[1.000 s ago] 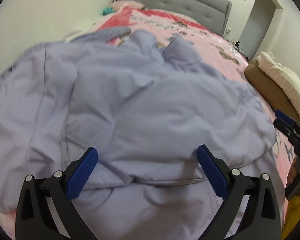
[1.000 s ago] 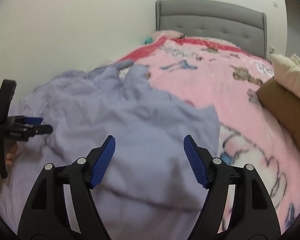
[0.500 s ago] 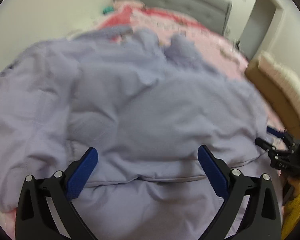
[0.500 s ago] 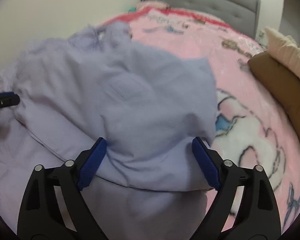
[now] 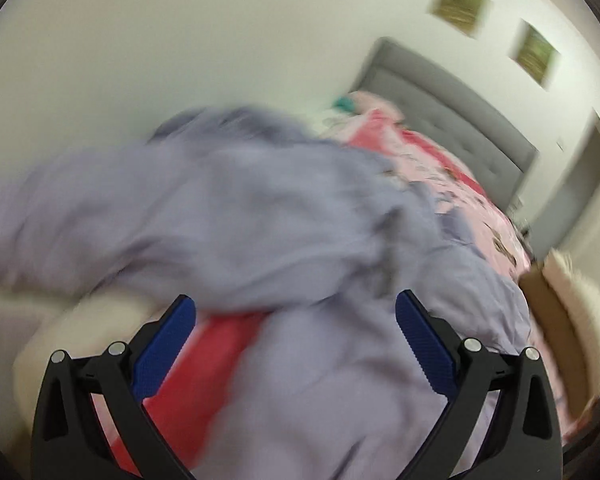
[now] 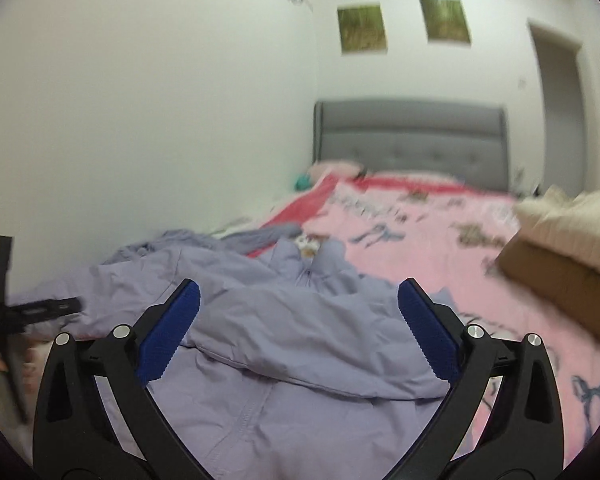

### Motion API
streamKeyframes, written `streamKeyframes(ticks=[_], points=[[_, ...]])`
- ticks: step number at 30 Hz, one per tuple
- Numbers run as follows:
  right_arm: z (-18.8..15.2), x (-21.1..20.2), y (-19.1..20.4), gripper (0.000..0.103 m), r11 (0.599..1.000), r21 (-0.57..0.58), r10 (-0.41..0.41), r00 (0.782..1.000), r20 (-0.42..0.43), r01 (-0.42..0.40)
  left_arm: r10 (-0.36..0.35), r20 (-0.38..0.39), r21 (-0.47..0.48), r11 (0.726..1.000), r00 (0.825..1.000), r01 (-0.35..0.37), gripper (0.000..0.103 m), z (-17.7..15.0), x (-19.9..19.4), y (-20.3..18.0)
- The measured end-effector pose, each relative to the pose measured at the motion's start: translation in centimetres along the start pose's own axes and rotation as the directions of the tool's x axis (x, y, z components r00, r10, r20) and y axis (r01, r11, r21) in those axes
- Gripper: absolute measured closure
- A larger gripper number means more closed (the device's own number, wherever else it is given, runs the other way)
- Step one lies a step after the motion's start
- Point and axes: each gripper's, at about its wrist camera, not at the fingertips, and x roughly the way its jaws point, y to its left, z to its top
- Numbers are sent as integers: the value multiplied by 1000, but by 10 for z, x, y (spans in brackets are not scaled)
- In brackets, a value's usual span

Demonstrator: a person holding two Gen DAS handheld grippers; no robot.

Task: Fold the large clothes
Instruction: 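Grasp the other sleeve cuff with the left tool and lift it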

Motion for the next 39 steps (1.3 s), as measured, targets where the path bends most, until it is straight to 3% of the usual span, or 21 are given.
streamKeyframes(ticks=[2, 6, 11, 13, 20, 23, 25, 26, 29, 30, 32, 37, 39], points=[[-7, -14, 15, 8, 998, -24, -49, 999, 16, 49, 66, 56, -73, 995, 996, -61, 5, -2, -15, 44], [-11, -20, 35, 8, 997, -39, 59, 991, -116, -64, 101, 55, -252, 964, 993, -84, 5, 5, -23, 122], [-19, -23, 57, 8, 990, -38, 124, 967, -222, -136, 116, 139, -570, 821, 983, -16, 5, 1, -22, 214], [-22, -24, 64, 8, 989, -28, 135, 959, -247, -147, 130, 115, -616, 787, 985, -32, 5, -1, -15, 236], [-28, -45, 77, 8, 994, 22, 108, 960, -260, -106, 155, 108, -687, 725, 982, -39, 5, -12, 2, 272], [-31, -48, 77, 8, 995, 34, 99, 955, -279, -93, 125, 80, -705, 708, 989, -33, 5, -12, 15, 282], [-35, -51, 76, 8, 994, 46, 104, 951, -291, -95, 120, 82, -698, 715, 989, -29, 5, -11, 19, 281], [-36, -51, 75, 8, 995, 49, 103, 948, -301, -93, 136, 83, -677, 734, 987, -44, 8, -10, 21, 278], [-36, -52, 74, 8, 994, 63, 102, 945, -310, -86, 163, 78, -604, 793, 984, -84, 44, 2, 20, 265], [-36, -53, 73, 8, 994, 70, 105, 946, -308, -88, 175, 92, -582, 808, 980, -90, 60, 7, 16, 260], [-34, -54, 70, 8, 992, 82, 113, 946, -304, -92, 184, 112, -535, 839, 976, -97, 75, 17, 9, 247], [-31, -57, 61, 8, 991, 95, 116, 949, -293, -91, 152, 240, -491, 871, 959, -16, 81, 47, -25, 210], [-31, -59, 57, 8, 989, 109, 127, 949, -287, -99, 117, 306, -432, 902, 945, 28, 81, 69, -45, 184]])
